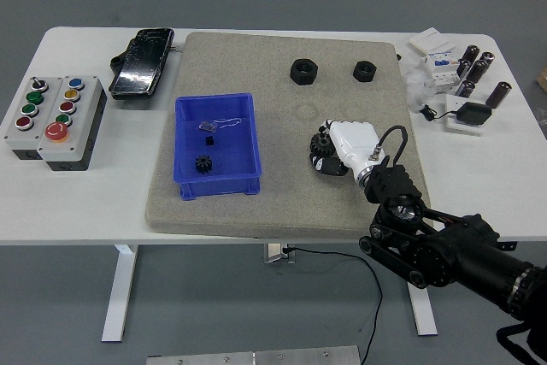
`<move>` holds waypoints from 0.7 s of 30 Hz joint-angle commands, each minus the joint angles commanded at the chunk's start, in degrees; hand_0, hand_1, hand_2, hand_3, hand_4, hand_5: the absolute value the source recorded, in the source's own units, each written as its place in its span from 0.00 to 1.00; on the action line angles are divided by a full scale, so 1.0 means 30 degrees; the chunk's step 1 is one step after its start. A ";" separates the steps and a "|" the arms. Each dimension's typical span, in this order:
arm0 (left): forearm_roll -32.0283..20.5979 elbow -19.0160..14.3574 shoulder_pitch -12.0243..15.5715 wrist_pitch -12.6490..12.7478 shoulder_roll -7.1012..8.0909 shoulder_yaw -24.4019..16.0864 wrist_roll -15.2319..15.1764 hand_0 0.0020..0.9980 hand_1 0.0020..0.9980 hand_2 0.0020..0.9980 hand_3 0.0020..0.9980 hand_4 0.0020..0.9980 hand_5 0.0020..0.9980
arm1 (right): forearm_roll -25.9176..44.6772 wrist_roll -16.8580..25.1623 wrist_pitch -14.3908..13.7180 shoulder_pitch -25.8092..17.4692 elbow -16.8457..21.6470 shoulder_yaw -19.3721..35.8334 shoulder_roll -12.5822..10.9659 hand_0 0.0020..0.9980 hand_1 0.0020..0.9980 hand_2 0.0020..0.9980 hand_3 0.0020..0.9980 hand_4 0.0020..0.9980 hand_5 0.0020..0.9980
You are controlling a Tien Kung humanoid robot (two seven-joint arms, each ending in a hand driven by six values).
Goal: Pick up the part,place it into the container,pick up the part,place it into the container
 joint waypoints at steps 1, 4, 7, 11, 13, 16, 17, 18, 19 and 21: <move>-0.0137 0.0000 -0.0007 0.0039 -0.0002 0.0110 -0.0124 0.66 0.62 0.59 0.63 0.72 0.38 | 0.0023 0.0057 -0.0056 0.0001 0.0009 -0.0018 -0.0001 0.43 0.59 0.53 0.64 0.52 0.00; -0.0399 0.0000 -0.0045 0.0107 0.0000 0.0312 -0.0405 0.66 0.62 0.59 0.63 0.72 0.38 | 0.0031 0.0210 -0.0237 0.0014 0.0038 -0.0089 -0.0038 0.43 0.59 0.53 0.64 0.52 0.00; -0.0483 0.0000 -0.0064 0.0106 -0.0003 0.0373 -0.0499 0.66 0.62 0.59 0.63 0.72 0.38 | 0.0012 0.0309 -0.0386 0.0021 0.0034 -0.0106 -0.0086 0.42 0.58 0.53 0.64 0.47 0.00; -0.0462 0.0000 -0.0046 0.0057 -0.0020 0.0353 -0.0454 0.66 0.62 0.59 0.63 0.72 0.38 | -0.0083 0.0396 -0.0582 0.0004 0.0122 0.0060 -0.0150 0.42 0.58 0.53 0.64 0.47 0.00; -0.0449 0.0000 -0.0043 0.0029 -0.0031 0.0333 -0.0430 0.66 0.62 0.59 0.63 0.72 0.38 | -0.0174 0.0414 -0.0703 0.0010 0.0300 0.0245 -0.0216 0.42 0.58 0.53 0.64 0.47 0.00; -0.0454 0.0000 -0.0053 -0.0005 -0.0039 0.0312 -0.0421 0.66 0.62 0.58 0.63 0.72 0.38 | -0.0352 0.0358 -0.0841 0.0162 0.0829 0.0526 -0.0377 0.42 0.59 0.53 0.64 0.46 0.00; -0.0462 0.0000 -0.0056 -0.0012 -0.0041 0.0310 -0.0419 0.66 0.62 0.58 0.63 0.72 0.38 | -0.0417 0.0329 -0.0868 0.0218 0.1013 0.0592 -0.0424 0.42 0.59 0.53 0.64 0.46 0.00; -0.0460 0.0000 -0.0059 -0.0020 -0.0039 0.0306 -0.0412 0.66 0.62 0.58 0.63 0.72 0.38 | -0.0525 0.0288 -0.0874 0.0302 0.1305 0.0673 -0.0476 0.42 0.59 0.53 0.64 0.46 0.00; -0.0443 0.0000 -0.0061 -0.0029 -0.0030 0.0303 -0.0396 0.66 0.62 0.58 0.63 0.72 0.38 | -0.0655 0.0247 -0.0889 0.0377 0.1655 0.0744 -0.0531 0.42 0.59 0.53 0.64 0.46 0.00; -0.0361 0.0000 -0.0063 -0.0017 -0.0006 0.0262 -0.0347 0.66 0.62 0.58 0.63 0.72 0.38 | -0.0872 0.0167 -0.0919 0.0482 0.2359 0.0852 -0.0634 0.42 0.59 0.53 0.64 0.46 0.00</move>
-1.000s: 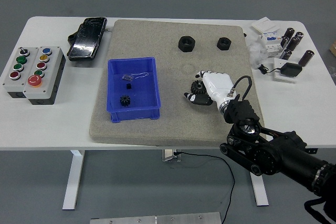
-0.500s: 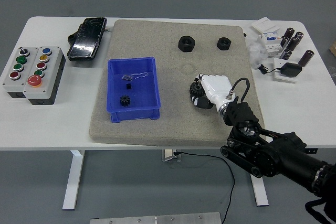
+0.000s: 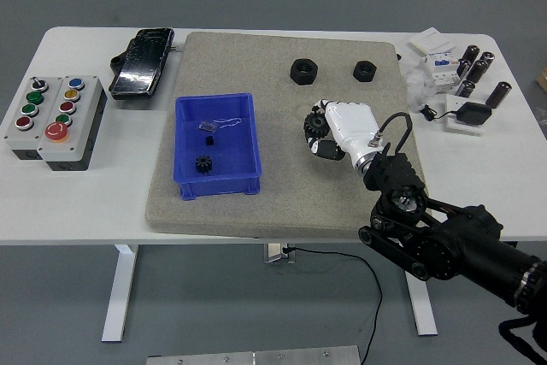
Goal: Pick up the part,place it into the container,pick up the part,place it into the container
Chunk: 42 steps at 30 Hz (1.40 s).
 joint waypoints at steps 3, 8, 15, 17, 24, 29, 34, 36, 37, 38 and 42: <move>0.0143 0.0000 0.0011 0.0053 0.0058 -0.0091 0.0090 0.66 0.62 0.58 0.63 0.72 0.38 | -0.0365 -0.0158 -0.0080 0.0121 0.1260 0.0073 -0.0090 0.42 0.59 0.53 0.64 0.46 0.00; 0.0277 0.0000 0.0024 0.0052 0.0090 -0.0177 0.0189 0.66 0.62 0.58 0.63 0.72 0.38 | -0.1616 -0.0665 0.0162 0.0297 0.3391 -0.0419 0.0360 0.47 0.59 0.54 0.64 0.46 0.00; 0.0261 0.0000 0.0063 0.0067 0.0130 -0.0172 0.0253 0.66 0.62 0.58 0.63 0.72 0.38 | -0.2106 -0.0971 0.0584 0.0632 0.4010 -0.1931 0.1327 0.51 0.60 0.59 0.68 0.43 0.04; 0.0265 0.0000 0.0075 0.0070 0.0149 -0.0178 0.0276 0.66 0.62 0.58 0.63 0.72 0.38 | -0.1987 -0.1011 0.0635 0.0723 0.4085 -0.2182 0.1468 0.58 0.61 0.62 0.67 0.47 0.21; 0.0311 0.0000 0.0064 0.0048 0.0153 -0.0219 0.0297 0.66 0.62 0.58 0.63 0.72 0.38 | -0.1523 -0.1121 0.0783 0.0837 0.4017 -0.2785 0.1767 0.71 0.71 0.73 0.68 0.55 0.32; 0.0383 0.0000 0.0060 0.0032 0.0161 -0.0279 0.0313 0.66 0.62 0.58 0.63 0.72 0.38 | -0.0985 -0.1029 0.0753 0.0810 0.3750 -0.2995 0.1843 0.82 0.80 0.85 0.79 0.76 0.42; 0.0461 0.0000 0.0039 -0.0013 0.0167 -0.0344 0.0309 0.66 0.62 0.58 0.63 0.72 0.38 | -0.0475 -0.1178 0.1220 0.0707 0.3709 -0.2507 0.1741 0.82 0.80 0.85 0.79 0.76 0.42; 0.0484 0.0000 0.0026 -0.0042 0.0167 -0.0357 0.0310 0.66 0.62 0.58 0.61 0.72 0.38 | -0.0403 -0.1205 0.1313 0.0627 0.3725 -0.2127 0.1633 0.85 0.81 0.86 0.82 0.84 0.46; 0.0539 0.0000 0.0023 -0.0099 0.0169 -0.0372 0.0338 0.66 0.62 0.58 0.61 0.72 0.38 | -0.0317 -0.1209 0.1373 0.0566 0.3750 -0.1829 0.1555 0.85 0.81 0.86 0.82 0.84 0.46; 0.0580 0.0000 0.0025 -0.0154 0.0171 -0.0383 0.0376 0.66 0.62 0.58 0.61 0.72 0.38 | -0.0292 -0.1209 0.1404 0.0505 0.3786 -0.1552 0.1485 0.85 0.81 0.86 0.82 0.84 0.46; 0.0764 0.0000 0.0046 -0.0300 0.0197 -0.0474 0.0495 0.66 0.62 0.58 0.58 0.72 0.38 | -0.0139 -0.1098 0.1401 0.0171 0.4013 -0.0316 0.1189 0.85 0.81 0.86 0.82 0.86 0.46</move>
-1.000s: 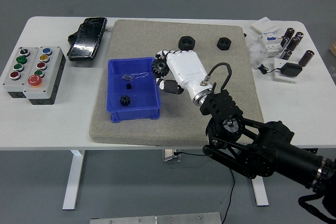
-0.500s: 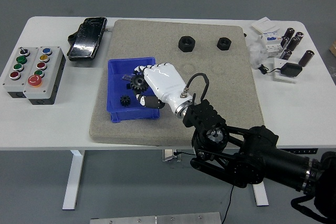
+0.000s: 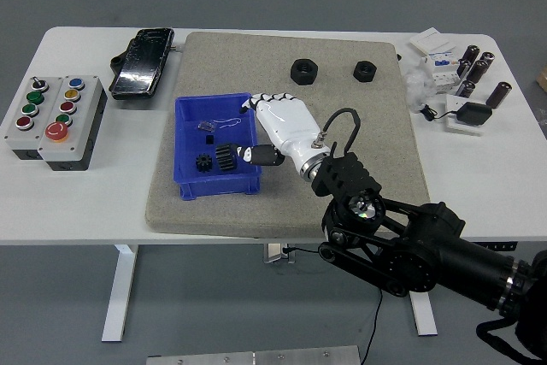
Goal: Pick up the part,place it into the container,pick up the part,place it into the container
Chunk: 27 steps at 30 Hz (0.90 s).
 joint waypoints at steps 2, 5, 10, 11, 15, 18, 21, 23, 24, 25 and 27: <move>0.0037 0.0000 0.0008 -0.0027 0.0004 -0.0029 0.0024 0.66 0.62 0.58 0.58 0.72 0.38 | 0.0164 0.0157 -0.0205 -0.0214 0.0204 0.0620 -0.0168 0.85 0.81 0.86 0.82 0.86 0.46; 0.0112 0.0000 0.0000 -0.0043 -0.0018 -0.0098 0.0034 0.66 0.63 0.58 0.58 0.72 0.38 | 0.0874 0.0633 -0.0785 -0.0720 0.0741 0.1822 -0.0532 0.82 0.78 0.82 0.80 0.87 0.49; 0.0265 0.0000 -0.0094 -0.0016 -0.0063 -0.0245 -0.0024 0.66 0.63 0.58 0.58 0.72 0.38 | 0.2791 0.2178 -0.1790 -0.2170 0.1964 0.4337 -0.1644 0.82 0.78 0.82 0.80 0.87 0.49; 0.0191 0.0000 -0.0113 0.0013 -0.0079 -0.0217 -0.0070 0.66 0.62 0.58 0.59 0.72 0.38 | 0.3301 0.2628 -0.1972 -0.2600 0.2296 0.4930 -0.2010 0.76 0.74 0.78 0.75 0.86 0.54; -0.0014 0.0000 -0.0066 0.0097 -0.0090 -0.0135 -0.0128 0.66 0.62 0.58 0.59 0.72 0.38 | 0.5591 0.4551 -0.2202 -0.4447 0.3190 0.7453 -0.3299 0.76 0.74 0.78 0.75 0.86 0.54; -0.0200 0.0000 0.0059 0.0145 -0.0087 -0.0015 -0.0110 0.66 0.62 0.58 0.60 0.72 0.38 | 0.7558 0.6148 -0.1734 -0.6089 0.3565 0.9397 -0.3865 0.74 0.73 0.77 0.74 0.90 0.63; -0.0309 0.0000 0.0124 0.0168 -0.0081 0.0076 -0.0102 0.66 0.62 0.58 0.60 0.72 0.38 | 0.9557 0.7561 -0.0657 -0.7712 0.3677 1.1325 -0.3792 0.74 0.73 0.77 0.74 0.90 0.63; -0.0370 0.0000 0.0141 0.0180 -0.0068 0.0144 -0.0122 0.66 0.62 0.58 0.61 0.72 0.38 | 1.0828 0.8445 0.0215 -0.8791 0.3729 1.2626 -0.3484 0.74 0.73 0.78 0.75 0.93 0.70; -0.0366 0.0000 0.0140 0.0177 -0.0060 0.0156 -0.0125 0.66 0.62 0.58 0.61 0.72 0.38 | 1.1438 0.8852 0.0634 -0.9315 0.3762 1.3287 -0.3319 0.74 0.73 0.78 0.75 0.93 0.70; -0.0329 0.0000 0.0126 0.0172 -0.0042 0.0149 -0.0131 0.66 0.62 0.58 0.61 0.72 0.38 | 1.1958 0.9203 0.0979 -0.9747 0.3791 1.3850 -0.3142 0.74 0.73 0.78 0.75 0.93 0.70; -0.0120 0.0000 0.0065 0.0122 0.0012 0.0078 -0.0122 0.66 0.62 0.58 0.61 0.72 0.38 | 1.3025 0.9926 0.1624 -1.0604 0.3829 1.4987 -0.2838 0.74 0.73 0.78 0.75 0.93 0.70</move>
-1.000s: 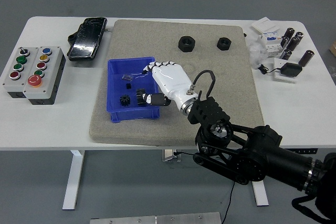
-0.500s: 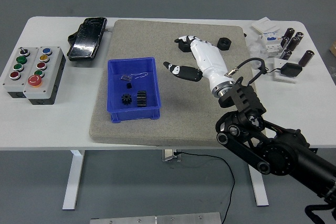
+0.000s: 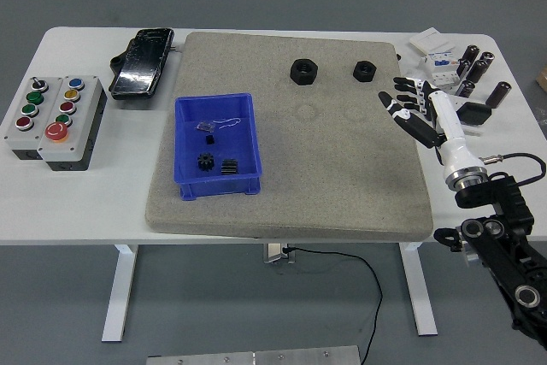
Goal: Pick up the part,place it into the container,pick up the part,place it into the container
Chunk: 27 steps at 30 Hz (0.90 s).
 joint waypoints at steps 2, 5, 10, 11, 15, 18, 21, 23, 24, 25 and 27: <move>0.0279 0.0000 -0.0098 -0.0080 0.0062 -0.0101 0.0011 0.66 0.62 0.58 0.61 0.72 0.38 | 0.0991 0.0569 0.0408 -0.0811 0.0005 0.1024 0.0133 0.74 0.73 0.77 0.74 0.93 0.69; 0.0506 0.0000 -0.0297 -0.0099 0.0210 -0.0228 -0.0046 0.66 0.62 0.58 0.61 0.72 0.38 | 0.2247 0.1050 0.0641 -0.1408 0.0037 0.2324 0.0041 0.74 0.73 0.77 0.74 0.93 0.69; 0.0564 0.0000 -0.0396 -0.0080 0.0396 -0.0256 -0.0091 0.66 0.62 0.58 0.61 0.72 0.37 | 0.3652 0.1740 0.0526 -0.1668 0.0041 0.3827 0.0174 0.74 0.72 0.76 0.73 0.92 0.66; 0.0578 0.0000 -0.0377 -0.0092 0.0405 -0.0255 -0.0076 0.66 0.62 0.58 0.61 0.72 0.37 | 0.3812 0.1836 0.0528 -0.1700 0.0023 0.4005 0.0225 0.74 0.72 0.76 0.73 0.92 0.66; 0.0754 0.0000 -0.0279 -0.0148 0.0440 -0.0352 0.0024 0.66 0.62 0.58 0.61 0.72 0.37 | 0.4010 0.1986 0.0598 -0.1855 0.0006 0.4434 0.0325 0.74 0.72 0.76 0.74 0.93 0.67; 0.0808 0.0000 -0.0217 -0.0142 0.0502 -0.0409 0.0040 0.66 0.62 0.58 0.61 0.72 0.37 | 0.4014 0.2024 0.0632 -0.1892 -0.0040 0.4462 0.0370 0.74 0.72 0.76 0.74 0.93 0.67; 0.0753 0.0000 -0.0113 -0.0116 0.0538 -0.0379 0.0010 0.66 0.62 0.58 0.61 0.72 0.37 | 0.3969 0.2102 0.0636 -0.1827 -0.0097 0.4400 0.0471 0.74 0.72 0.76 0.73 0.93 0.69; 0.0760 0.0000 -0.0002 -0.0136 0.0526 -0.0367 0.0042 0.66 0.62 0.58 0.61 0.72 0.37 | 0.3843 0.2145 0.0635 -0.1766 -0.0097 0.4344 0.0556 0.74 0.72 0.76 0.73 0.93 0.69; 0.0784 0.0000 0.0044 -0.0141 0.0513 -0.0381 0.0059 0.66 0.62 0.58 0.61 0.72 0.37 | 0.3780 0.2154 0.0629 -0.1746 -0.0088 0.4335 0.0594 0.74 0.72 0.76 0.73 0.93 0.69; 0.0775 0.0000 0.0083 -0.0141 0.0503 -0.0374 0.0062 0.66 0.62 0.58 0.61 0.72 0.37 | 0.3743 0.2167 0.0621 -0.1738 -0.0077 0.4340 0.0628 0.74 0.72 0.76 0.73 0.93 0.69; 0.0771 0.0000 0.0145 -0.0143 0.0488 -0.0375 0.0066 0.66 0.62 0.58 0.61 0.72 0.37 | 0.3704 0.2194 0.0604 -0.1738 -0.0065 0.4367 0.0688 0.74 0.72 0.76 0.73 0.95 0.72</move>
